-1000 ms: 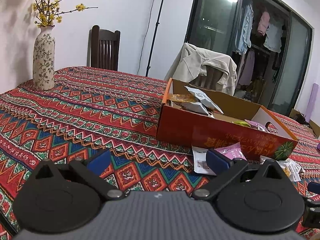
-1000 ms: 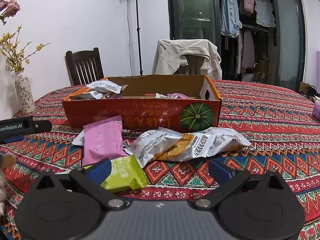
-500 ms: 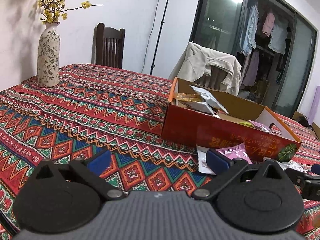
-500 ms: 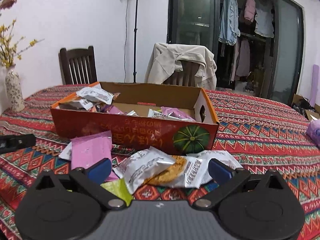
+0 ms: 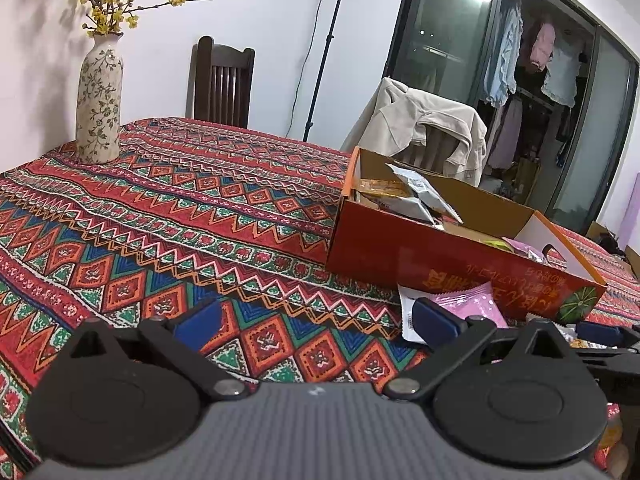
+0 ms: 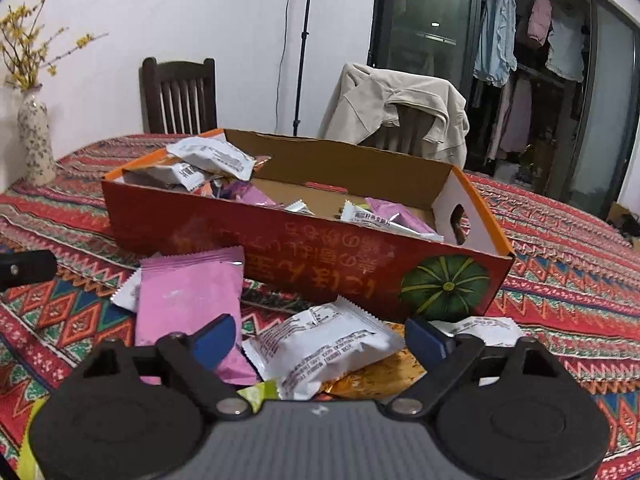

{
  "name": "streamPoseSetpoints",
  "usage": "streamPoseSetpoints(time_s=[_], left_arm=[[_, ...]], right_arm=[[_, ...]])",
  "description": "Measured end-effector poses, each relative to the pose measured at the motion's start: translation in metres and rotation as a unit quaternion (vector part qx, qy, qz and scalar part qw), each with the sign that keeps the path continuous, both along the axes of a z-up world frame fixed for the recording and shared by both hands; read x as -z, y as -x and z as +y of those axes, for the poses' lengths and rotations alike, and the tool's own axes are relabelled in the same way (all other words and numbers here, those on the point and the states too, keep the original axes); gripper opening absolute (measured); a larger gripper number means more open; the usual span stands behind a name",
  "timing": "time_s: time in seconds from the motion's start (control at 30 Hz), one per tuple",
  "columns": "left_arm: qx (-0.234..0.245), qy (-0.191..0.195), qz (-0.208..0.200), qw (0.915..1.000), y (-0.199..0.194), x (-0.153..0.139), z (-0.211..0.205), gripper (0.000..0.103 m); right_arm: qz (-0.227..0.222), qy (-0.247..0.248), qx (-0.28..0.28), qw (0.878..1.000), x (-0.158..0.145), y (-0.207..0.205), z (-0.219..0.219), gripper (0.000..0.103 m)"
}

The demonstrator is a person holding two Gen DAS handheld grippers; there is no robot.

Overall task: Organize snacks
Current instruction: 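Lower the right tool and grasp a white cracker packet, then lift the white packet with the right tool while the left tool grasps the pink packet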

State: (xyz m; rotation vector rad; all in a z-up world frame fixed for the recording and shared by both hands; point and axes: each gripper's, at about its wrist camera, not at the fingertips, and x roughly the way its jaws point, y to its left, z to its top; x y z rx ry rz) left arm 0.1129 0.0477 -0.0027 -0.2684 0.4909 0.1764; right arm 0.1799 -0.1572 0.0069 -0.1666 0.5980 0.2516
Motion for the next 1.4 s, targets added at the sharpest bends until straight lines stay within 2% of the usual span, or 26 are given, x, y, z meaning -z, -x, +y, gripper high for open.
streamPoseSetpoints(time_s=[0.03,0.07,0.2,0.23,0.27,0.3,0.37,0.6,0.83,0.87,0.9,0.97,1.03,1.23,1.3,1.33,1.37,1.4], left_arm=[[0.001,-0.001,0.001,1.0000,0.000,0.000,0.000,0.103],[0.001,-0.001,0.002,1.0000,-0.001,0.000,-0.001,0.103],[0.000,0.000,0.004,1.0000,-0.001,0.001,0.000,0.103],[0.000,0.000,0.004,1.0000,-0.001,0.001,-0.001,0.103],[0.000,0.000,0.004,1.0000,-0.001,0.001,0.000,0.103],[-0.001,0.000,0.005,1.0000,-0.001,0.001,0.000,0.103],[-0.001,0.000,0.006,1.0000,-0.002,0.001,0.000,0.103],[-0.004,-0.001,0.007,1.0000,-0.002,0.002,0.000,0.103],[-0.010,-0.001,0.008,0.9999,-0.002,0.002,0.001,0.103],[-0.010,-0.001,0.009,0.9999,-0.002,0.002,0.001,0.103],[-0.009,-0.001,0.009,0.9999,-0.002,0.002,0.001,0.103],[-0.008,0.000,0.009,0.9999,-0.002,0.002,0.001,0.103],[-0.006,0.002,0.008,0.9999,-0.001,0.002,0.001,0.103],[0.002,0.008,0.009,0.9999,-0.003,0.002,0.002,0.103],[0.005,0.010,0.010,0.9999,-0.003,0.003,0.001,0.103],[0.006,0.010,0.010,0.9999,-0.003,0.003,0.001,0.103],[0.007,0.010,0.011,0.9999,-0.004,0.003,0.001,0.103],[0.008,0.010,0.011,0.9999,-0.004,0.003,0.001,0.103]], right_arm=[[-0.002,-0.002,0.000,1.000,0.000,0.001,-0.001,0.084],[-0.003,-0.002,-0.001,1.000,0.000,0.002,-0.002,0.070],[-0.006,0.004,-0.003,1.000,0.002,0.006,-0.001,0.059],[-0.012,0.003,-0.004,1.000,0.000,0.009,-0.001,0.053],[-0.017,-0.004,-0.009,1.000,-0.002,0.012,-0.003,0.024],[-0.019,-0.014,-0.012,1.000,-0.005,0.014,-0.004,0.006],[-0.030,-0.022,-0.009,0.999,-0.010,0.020,-0.008,0.009],[-0.053,-0.050,0.000,0.997,-0.020,0.037,-0.031,0.007],[-0.040,-0.062,-0.003,0.997,-0.020,0.036,-0.039,0.015],[-0.035,-0.062,-0.006,0.997,-0.020,0.034,-0.037,0.031],[-0.031,-0.062,-0.008,0.998,-0.020,0.032,-0.035,0.055],[-0.031,-0.049,-0.008,0.998,-0.020,0.026,-0.027,0.079],[-0.025,-0.033,-0.012,0.999,-0.018,0.017,-0.019,0.080],[0.036,0.008,-0.014,0.999,0.002,-0.022,-0.002,0.079],[0.032,0.014,-0.018,0.999,0.008,-0.023,0.000,0.077],[0.031,0.011,-0.021,0.999,0.009,-0.022,0.000,0.073],[0.031,0.008,-0.026,0.999,0.009,-0.019,0.000,0.053],[0.030,0.002,-0.032,0.999,0.009,-0.017,0.000,0.040]])
